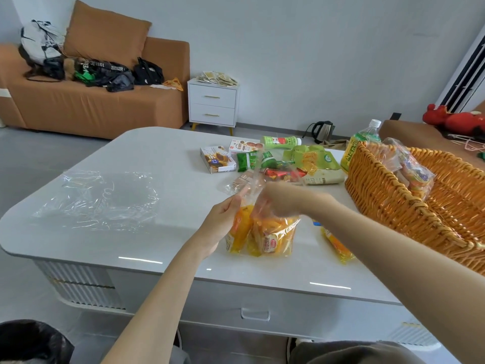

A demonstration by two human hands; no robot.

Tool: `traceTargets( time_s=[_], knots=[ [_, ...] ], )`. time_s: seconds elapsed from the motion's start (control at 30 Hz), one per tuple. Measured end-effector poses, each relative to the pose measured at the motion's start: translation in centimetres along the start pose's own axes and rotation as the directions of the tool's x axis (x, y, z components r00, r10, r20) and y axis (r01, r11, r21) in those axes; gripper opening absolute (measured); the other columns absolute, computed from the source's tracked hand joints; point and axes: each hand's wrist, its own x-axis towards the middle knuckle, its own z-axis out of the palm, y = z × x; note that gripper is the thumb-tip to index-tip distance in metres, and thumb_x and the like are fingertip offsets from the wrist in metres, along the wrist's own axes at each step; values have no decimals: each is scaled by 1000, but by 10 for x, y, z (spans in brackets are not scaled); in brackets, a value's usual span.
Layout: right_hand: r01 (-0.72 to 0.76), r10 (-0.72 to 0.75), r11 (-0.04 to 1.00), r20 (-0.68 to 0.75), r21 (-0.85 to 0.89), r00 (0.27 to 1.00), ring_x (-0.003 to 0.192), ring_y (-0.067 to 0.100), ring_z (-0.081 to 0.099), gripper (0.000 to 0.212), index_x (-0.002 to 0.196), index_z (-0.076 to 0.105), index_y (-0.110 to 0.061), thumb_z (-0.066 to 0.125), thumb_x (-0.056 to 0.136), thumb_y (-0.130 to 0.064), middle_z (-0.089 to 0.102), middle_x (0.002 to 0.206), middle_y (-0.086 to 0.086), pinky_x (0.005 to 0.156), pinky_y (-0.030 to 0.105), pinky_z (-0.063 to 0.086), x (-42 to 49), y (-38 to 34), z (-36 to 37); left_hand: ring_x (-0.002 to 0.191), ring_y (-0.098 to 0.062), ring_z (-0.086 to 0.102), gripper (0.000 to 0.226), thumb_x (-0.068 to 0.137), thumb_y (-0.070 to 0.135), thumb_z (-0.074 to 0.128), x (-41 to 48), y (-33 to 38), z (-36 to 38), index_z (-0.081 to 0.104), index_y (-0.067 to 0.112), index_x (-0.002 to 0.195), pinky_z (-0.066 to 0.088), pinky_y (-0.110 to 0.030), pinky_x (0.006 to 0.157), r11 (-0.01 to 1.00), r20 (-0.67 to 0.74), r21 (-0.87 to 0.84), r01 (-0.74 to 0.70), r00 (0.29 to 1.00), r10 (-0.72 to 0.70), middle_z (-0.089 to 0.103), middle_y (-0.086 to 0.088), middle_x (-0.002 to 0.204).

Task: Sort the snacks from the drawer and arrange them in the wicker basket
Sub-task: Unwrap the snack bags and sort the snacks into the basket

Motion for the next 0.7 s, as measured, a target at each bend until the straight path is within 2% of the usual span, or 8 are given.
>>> traceTargets(
  time_s=[0.1, 0.2, 0.3, 0.4, 0.47, 0.57, 0.63, 0.7],
  knots=[
    [-18, 18, 1000, -16, -15, 1000, 102, 19, 62, 43, 114, 71, -13, 45, 89, 9, 68, 119, 4, 86, 26, 49, 7, 4, 14, 106, -12, 59, 38, 102, 41, 32, -1, 0, 1, 49, 39, 136, 42, -28, 101, 1000, -35, 30, -8, 999, 9, 67, -1, 114],
    [-33, 38, 999, -203, 31, 978, 91, 13, 64, 27, 112, 70, -15, 49, 96, -11, 69, 115, 0, 91, 29, 52, 0, 12, -4, 93, -18, 56, 31, 100, 44, 34, -1, 2, -5, 62, 43, 114, 48, -36, 85, 998, -102, 47, -30, 994, 34, 66, -1, 104],
    [-73, 91, 995, -339, 64, 936, 76, 14, 63, 40, 97, 71, -18, 35, 103, -35, 72, 83, -2, 86, 35, 51, -18, 17, -18, 81, -21, 56, 35, 103, 35, 32, -4, 5, -14, 67, 28, 101, 46, -32, 70, 998, -203, 50, -39, 978, 49, 69, 7, 100],
    [-64, 114, 991, -494, 116, 862, 82, 13, 59, 55, 73, 64, -29, 23, 102, -52, 68, 67, -8, 98, 38, 32, -32, 22, -14, 87, -15, 63, 37, 104, 33, 31, -5, 4, -25, 65, 23, 95, 52, -23, 70, 997, -292, 76, -15, 956, 37, 70, 4, 103],
    [-42, 130, 986, -590, 160, 797, 88, 13, 54, 52, 76, 65, -30, 29, 96, -61, 65, 77, -12, 94, 37, 27, -37, 28, -2, 96, -19, 64, 36, 103, 34, 33, -3, 1, -30, 65, 23, 92, 55, -36, 83, 997, -348, 77, 16, 937, 12, 70, 0, 103],
    [86, 169, 942, -682, 323, 712, 110, 14, 46, 22, 105, 65, -29, 56, 92, -44, 55, 107, -13, 93, 31, 32, -34, 42, 29, 98, -23, 62, 38, 103, 32, 34, 1, -3, -32, 64, 23, 83, 50, -40, 90, 984, -448, 166, 69, 894, 14, 68, 2, 94],
    [173, 223, 889, -730, 425, 646, 121, 15, 43, 29, 119, 60, -29, 63, 90, -23, 52, 122, -10, 99, 32, 38, -32, 50, 51, 96, -20, 59, 37, 103, 28, 33, 5, -5, -32, 65, 20, 88, 45, -33, 87, 963, -504, 249, 100, 863, 41, 67, 2, 96],
    [141, 340, 848, -730, 510, 593, 121, 18, 44, 33, 121, 58, -28, 62, 90, -16, 51, 124, -9, 100, 36, 41, -34, 62, 68, 102, -21, 59, 29, 103, 23, 33, 12, -9, -31, 61, 15, 108, 43, -33, 88, 944, -545, 307, 123, 836, 68, 67, -3, 109]
  ],
)
